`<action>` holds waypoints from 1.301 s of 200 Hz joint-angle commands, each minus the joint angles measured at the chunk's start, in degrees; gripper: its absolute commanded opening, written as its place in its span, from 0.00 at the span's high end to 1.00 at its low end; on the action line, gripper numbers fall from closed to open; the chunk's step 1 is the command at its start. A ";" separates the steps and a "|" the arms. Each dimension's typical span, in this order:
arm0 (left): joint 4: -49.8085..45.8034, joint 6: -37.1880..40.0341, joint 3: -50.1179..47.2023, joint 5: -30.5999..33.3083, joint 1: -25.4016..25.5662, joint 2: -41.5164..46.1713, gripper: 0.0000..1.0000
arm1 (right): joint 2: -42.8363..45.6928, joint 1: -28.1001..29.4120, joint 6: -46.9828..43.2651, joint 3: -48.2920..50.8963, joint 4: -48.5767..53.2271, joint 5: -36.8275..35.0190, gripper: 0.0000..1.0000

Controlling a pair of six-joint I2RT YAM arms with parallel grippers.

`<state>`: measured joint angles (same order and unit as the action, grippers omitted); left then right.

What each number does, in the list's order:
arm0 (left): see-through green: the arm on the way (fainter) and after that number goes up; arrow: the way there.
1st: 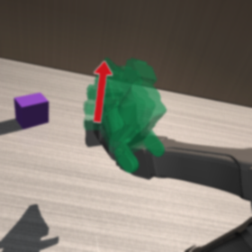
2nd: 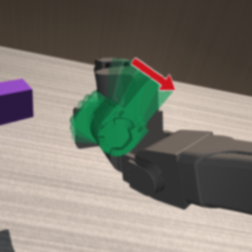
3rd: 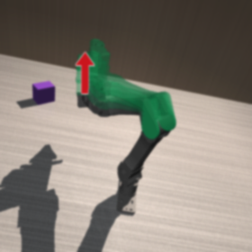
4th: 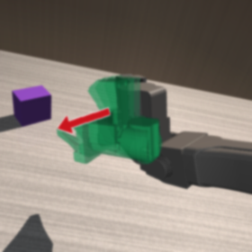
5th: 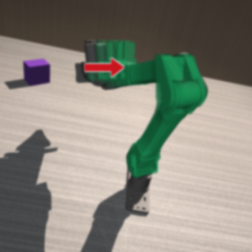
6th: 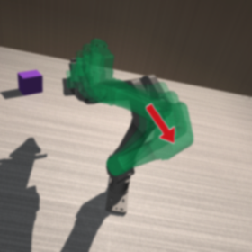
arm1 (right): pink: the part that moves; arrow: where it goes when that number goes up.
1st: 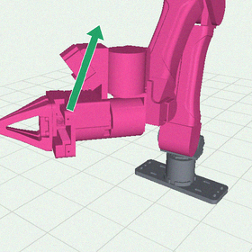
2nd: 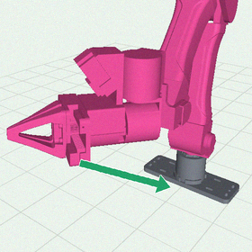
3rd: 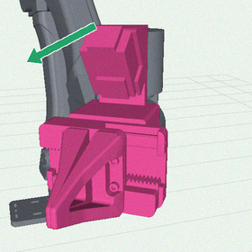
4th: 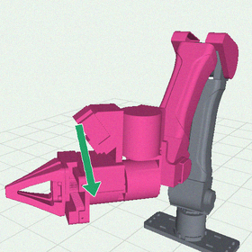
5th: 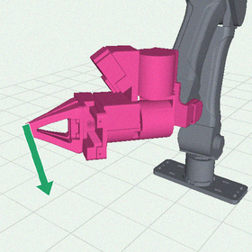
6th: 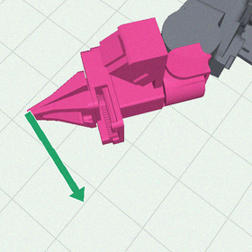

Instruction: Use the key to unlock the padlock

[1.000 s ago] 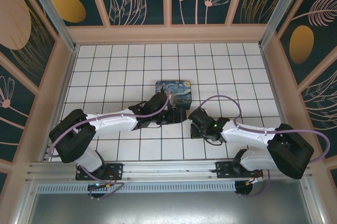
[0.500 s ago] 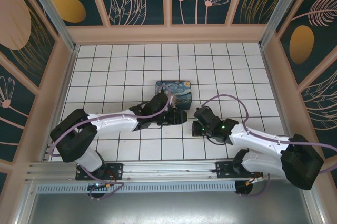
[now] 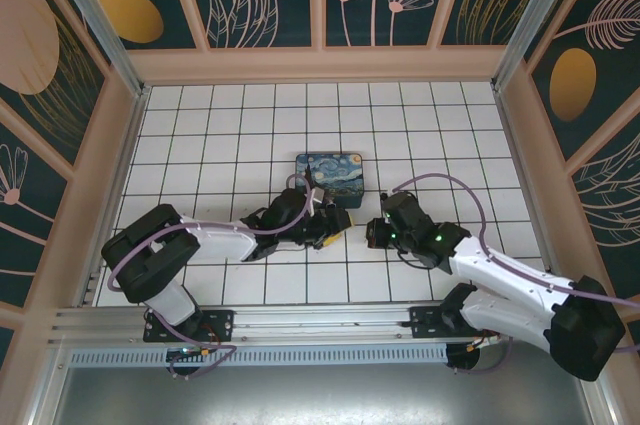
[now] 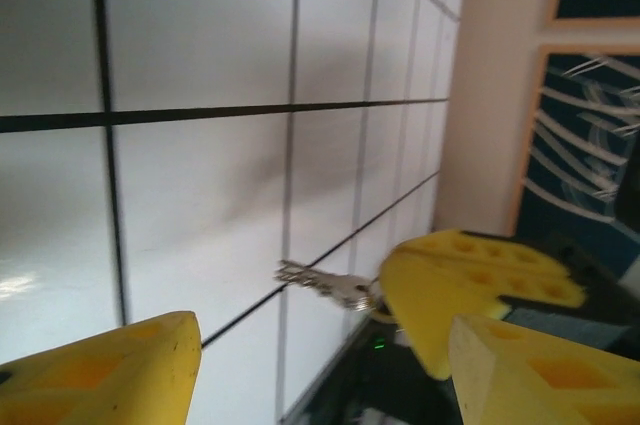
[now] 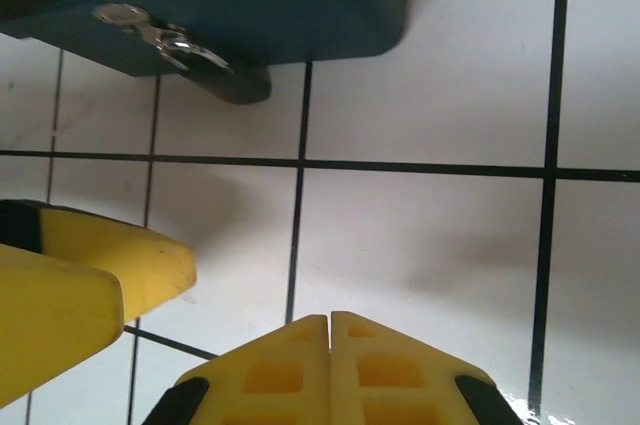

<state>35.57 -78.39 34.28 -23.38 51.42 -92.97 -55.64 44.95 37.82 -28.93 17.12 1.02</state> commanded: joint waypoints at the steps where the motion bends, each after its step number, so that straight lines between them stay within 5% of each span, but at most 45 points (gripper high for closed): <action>1: 9.55 -14.43 -2.13 0.69 -0.16 -0.96 0.33 | 0.96 -0.48 0.27 -2.00 0.09 1.61 1.00; 27: 15.52 -23.03 -5.31 2.04 -0.13 -1.03 0.35 | 2.13 -0.53 1.32 -2.01 -2.96 3.35 1.00; 102: 13.18 -32.22 -2.97 0.83 -0.12 0.33 0.28 | 6.03 -0.40 1.49 -0.26 -17.65 7.21 1.00; 175: 23.00 -40.85 -4.78 4.21 -0.26 0.03 0.30 | 1.77 1.14 0.05 -0.16 -24.60 9.18 1.00; 260: 20.39 -39.33 -6.35 5.18 -3.15 4.35 0.54 | -0.28 3.27 -0.40 1.14 -26.74 11.75 1.00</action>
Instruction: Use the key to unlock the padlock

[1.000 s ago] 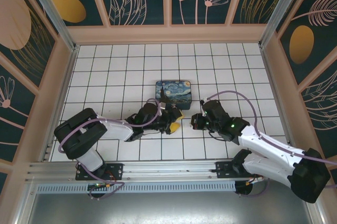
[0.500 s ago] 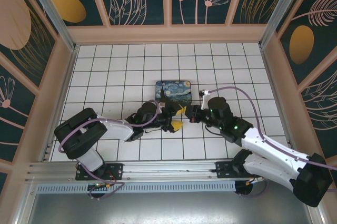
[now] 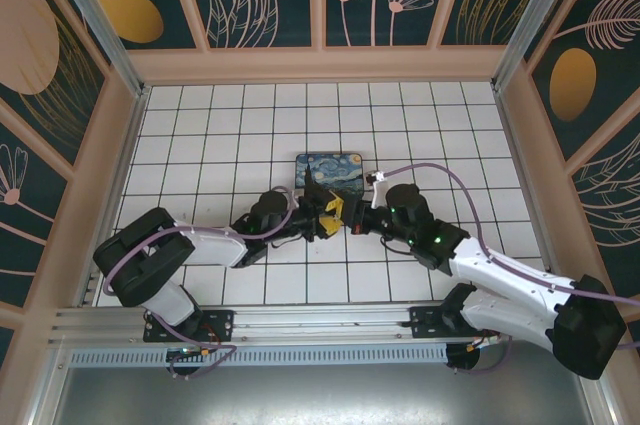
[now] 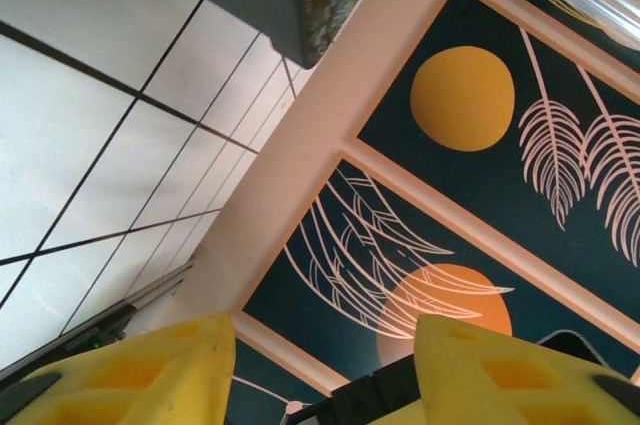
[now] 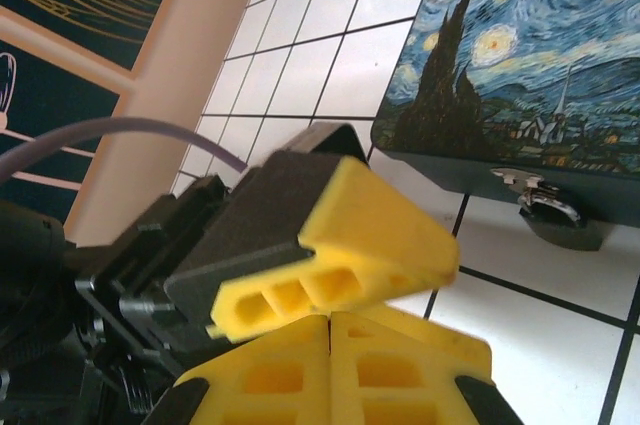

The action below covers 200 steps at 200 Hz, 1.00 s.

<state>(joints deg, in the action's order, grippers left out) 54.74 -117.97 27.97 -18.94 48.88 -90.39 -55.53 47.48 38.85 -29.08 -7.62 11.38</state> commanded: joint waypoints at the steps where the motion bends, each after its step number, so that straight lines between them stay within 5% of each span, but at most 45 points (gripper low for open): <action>1: 1.19 0.31 -0.02 0.74 -0.66 1.78 0.54 | -0.38 0.75 -1.42 1.34 -1.93 1.42 1.00; 122: -9.39 15.08 4.18 -2.85 -2.58 2.62 0.90 | 3.53 -1.34 -4.38 5.22 -0.83 2.44 1.00; 200: -7.86 16.88 5.96 -4.79 -2.63 1.79 0.92 | 3.62 -2.26 -5.35 5.35 -3.24 3.04 1.00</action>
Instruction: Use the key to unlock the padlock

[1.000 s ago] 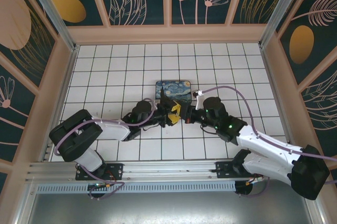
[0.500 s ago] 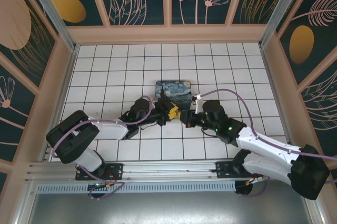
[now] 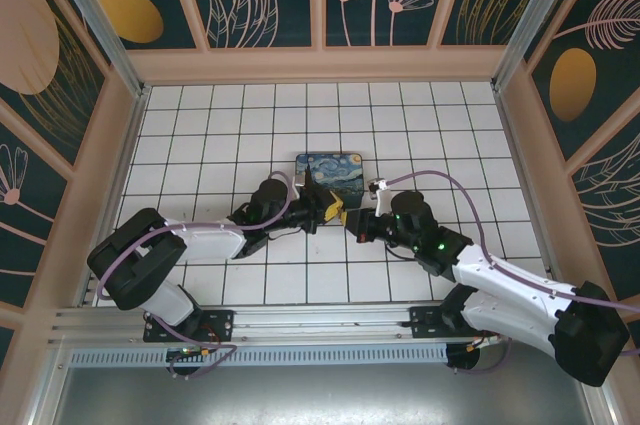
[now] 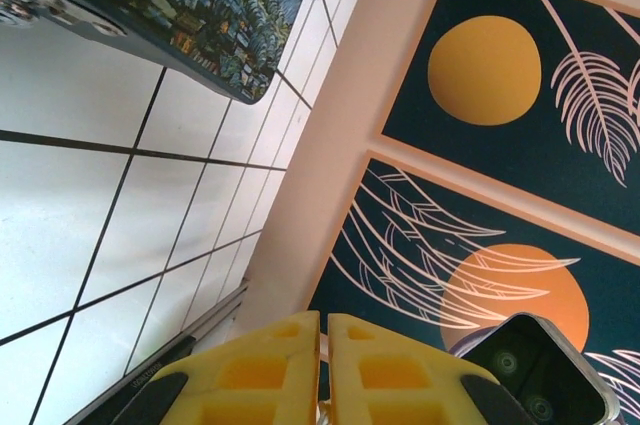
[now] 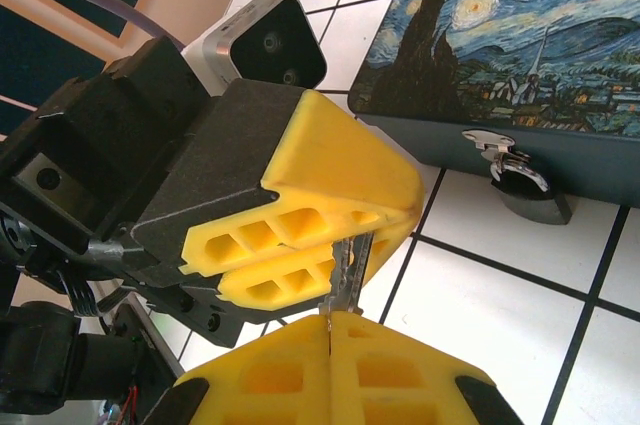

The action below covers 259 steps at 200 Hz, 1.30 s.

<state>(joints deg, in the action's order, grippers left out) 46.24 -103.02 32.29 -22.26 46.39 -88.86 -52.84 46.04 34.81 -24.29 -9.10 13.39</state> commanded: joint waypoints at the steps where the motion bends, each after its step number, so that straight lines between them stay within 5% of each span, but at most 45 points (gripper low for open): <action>1: 0.58 1.98 1.59 -1.47 -0.15 0.30 0.92 | 0.96 -0.89 -1.32 0.56 -1.73 1.03 1.00; 37: -2.35 7.90 2.80 -0.47 -0.17 1.43 1.00 | 1.01 -2.28 -2.11 0.91 -0.27 1.72 0.99; 84: -15.37 31.84 10.76 0.98 -0.30 4.25 1.00 | 2.75 -6.64 -3.03 1.44 2.78 4.59 0.64; 149: -9.07 35.94 9.37 -3.18 -0.51 4.21 1.00 | 8.45 -9.96 -4.53 0.76 1.03 11.09 0.47; 259: -4.04 38.36 9.43 -11.03 -0.69 3.69 1.00 | 7.23 -18.35 -5.49 -0.65 -1.35 25.13 0.50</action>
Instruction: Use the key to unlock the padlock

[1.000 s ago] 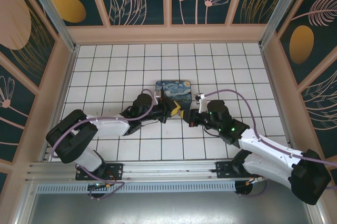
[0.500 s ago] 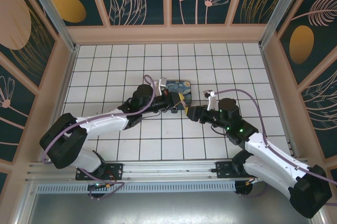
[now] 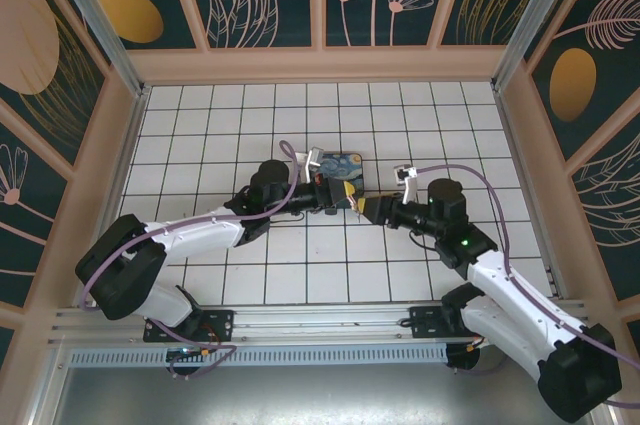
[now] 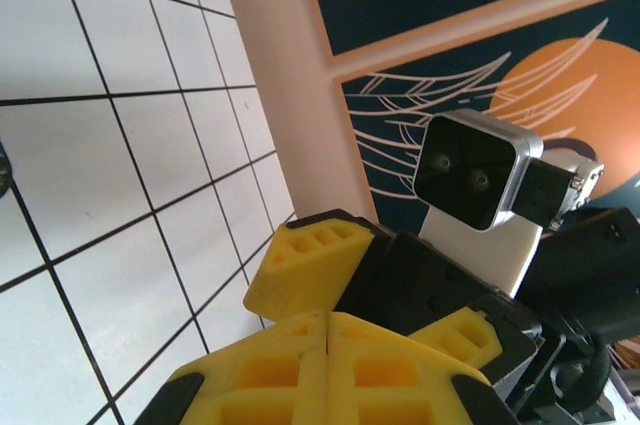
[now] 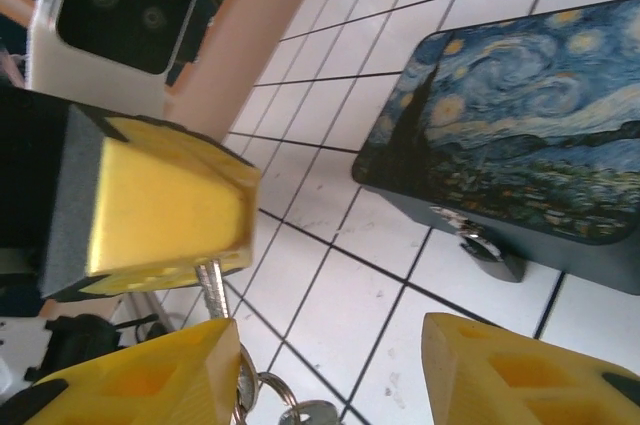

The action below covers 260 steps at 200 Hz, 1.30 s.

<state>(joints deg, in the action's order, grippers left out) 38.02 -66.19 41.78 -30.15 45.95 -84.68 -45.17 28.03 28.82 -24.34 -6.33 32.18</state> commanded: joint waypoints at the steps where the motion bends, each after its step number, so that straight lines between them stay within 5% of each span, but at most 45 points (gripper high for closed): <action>1: 4.22 1.56 -0.04 -3.15 -0.30 -0.48 1.00 | -0.45 -0.34 0.56 -0.57 -4.26 6.41 0.50; 230: 7.20 -1.80 -0.49 -2.36 -1.40 -2.11 1.00 | -1.55 -0.95 4.78 2.45 -10.46 8.95 0.99; 244: 5.11 -1.07 -0.86 -1.27 -1.89 -1.68 0.78 | -1.50 -1.11 4.51 2.38 -9.57 8.43 1.00; 260: 3.82 -0.99 -2.25 -0.15 -3.36 -0.54 0.63 | -1.57 -1.35 3.90 2.45 -7.95 7.91 1.00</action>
<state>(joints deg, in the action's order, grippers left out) 43.11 -67.55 41.39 -31.73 44.23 -86.39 -47.05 27.53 33.32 -22.72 -13.96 40.56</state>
